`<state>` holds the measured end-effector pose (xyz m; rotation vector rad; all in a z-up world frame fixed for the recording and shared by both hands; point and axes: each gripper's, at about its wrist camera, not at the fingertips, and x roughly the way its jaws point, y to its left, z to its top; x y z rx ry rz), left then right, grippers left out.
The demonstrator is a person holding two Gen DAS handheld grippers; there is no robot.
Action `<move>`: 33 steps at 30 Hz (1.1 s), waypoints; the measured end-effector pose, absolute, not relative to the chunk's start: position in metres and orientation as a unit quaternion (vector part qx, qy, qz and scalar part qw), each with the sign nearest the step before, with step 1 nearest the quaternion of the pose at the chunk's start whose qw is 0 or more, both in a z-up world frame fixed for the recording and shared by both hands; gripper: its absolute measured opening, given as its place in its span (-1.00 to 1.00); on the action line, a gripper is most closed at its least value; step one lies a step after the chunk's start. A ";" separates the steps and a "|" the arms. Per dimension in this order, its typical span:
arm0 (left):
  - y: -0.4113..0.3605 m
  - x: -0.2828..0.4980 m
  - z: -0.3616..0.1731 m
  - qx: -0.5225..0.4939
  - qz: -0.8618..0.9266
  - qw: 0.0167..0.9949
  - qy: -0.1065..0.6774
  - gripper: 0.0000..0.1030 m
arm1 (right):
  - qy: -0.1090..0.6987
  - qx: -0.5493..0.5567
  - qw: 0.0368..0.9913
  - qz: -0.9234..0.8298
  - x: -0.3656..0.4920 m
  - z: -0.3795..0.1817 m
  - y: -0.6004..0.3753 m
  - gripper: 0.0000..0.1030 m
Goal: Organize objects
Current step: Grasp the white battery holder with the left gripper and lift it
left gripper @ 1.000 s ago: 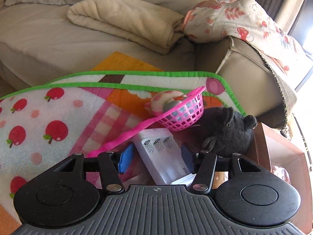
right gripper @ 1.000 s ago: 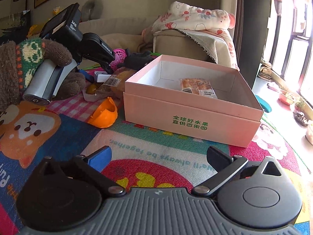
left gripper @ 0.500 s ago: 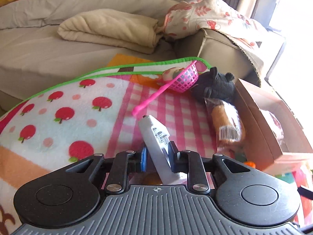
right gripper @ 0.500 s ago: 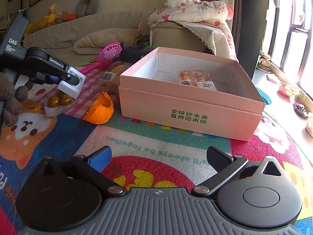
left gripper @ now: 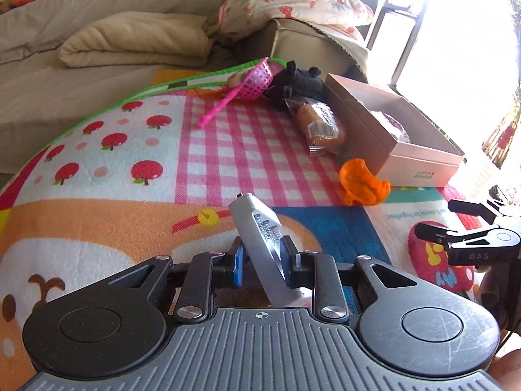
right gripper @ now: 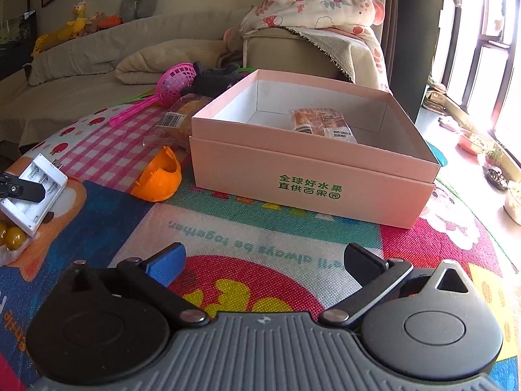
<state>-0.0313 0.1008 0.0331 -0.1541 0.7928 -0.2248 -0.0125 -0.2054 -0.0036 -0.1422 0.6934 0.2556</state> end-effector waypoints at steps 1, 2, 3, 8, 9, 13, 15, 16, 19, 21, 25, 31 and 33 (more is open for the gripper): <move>0.101 -0.032 0.034 -0.080 -0.109 0.914 0.381 -0.49 | 0.339 -0.069 0.930 0.123 -0.012 -0.004 -0.206 1.00; 0.103 -0.033 0.036 -0.088 -0.111 0.915 0.377 -0.49 | 0.339 -0.068 0.930 0.121 -0.012 -0.004 -0.206 1.00; 0.104 -0.034 0.037 -0.096 -0.112 0.915 0.375 -0.49 | 0.339 -0.067 0.931 0.119 -0.012 -0.004 -0.207 1.00; 0.097 -0.032 0.039 -0.112 -0.095 0.913 0.382 -0.49 | 0.333 -0.053 0.934 0.118 -0.014 -0.002 -0.211 1.00; 0.094 -0.031 0.037 -0.103 -0.086 0.913 0.385 -0.49 | 0.334 -0.052 0.934 0.119 -0.014 -0.002 -0.212 1.00; 0.077 -0.029 0.028 -0.062 -0.075 0.913 0.397 -0.42 | 0.333 -0.047 0.934 0.119 -0.014 -0.002 -0.212 1.00; 0.072 -0.028 0.026 -0.058 -0.083 0.912 0.398 -0.42 | 0.331 -0.047 0.935 0.120 -0.015 -0.002 -0.212 1.00; 0.070 -0.027 0.026 -0.056 -0.085 0.912 0.398 -0.41 | 0.331 -0.046 0.935 0.120 -0.014 -0.002 -0.213 1.00; 0.059 -0.023 0.026 -0.045 -0.092 0.912 0.396 -0.41 | 0.332 -0.046 0.935 0.119 -0.014 -0.002 -0.213 1.00; 0.052 -0.020 0.024 -0.035 -0.092 0.912 0.397 -0.41 | 0.334 -0.046 0.934 0.119 -0.014 -0.002 -0.212 1.00; 0.040 -0.016 0.020 -0.004 -0.076 0.918 0.390 -0.41 | 0.335 -0.045 0.934 0.118 -0.014 -0.002 -0.212 1.00; 0.053 -0.026 0.023 -0.026 -0.073 0.926 0.369 -0.70 | 0.338 -0.063 0.931 0.120 -0.015 -0.003 -0.204 1.00; 0.068 -0.035 0.029 -0.048 -0.068 0.931 0.354 -0.70 | 0.337 -0.062 0.928 0.149 -0.019 0.001 -0.195 1.00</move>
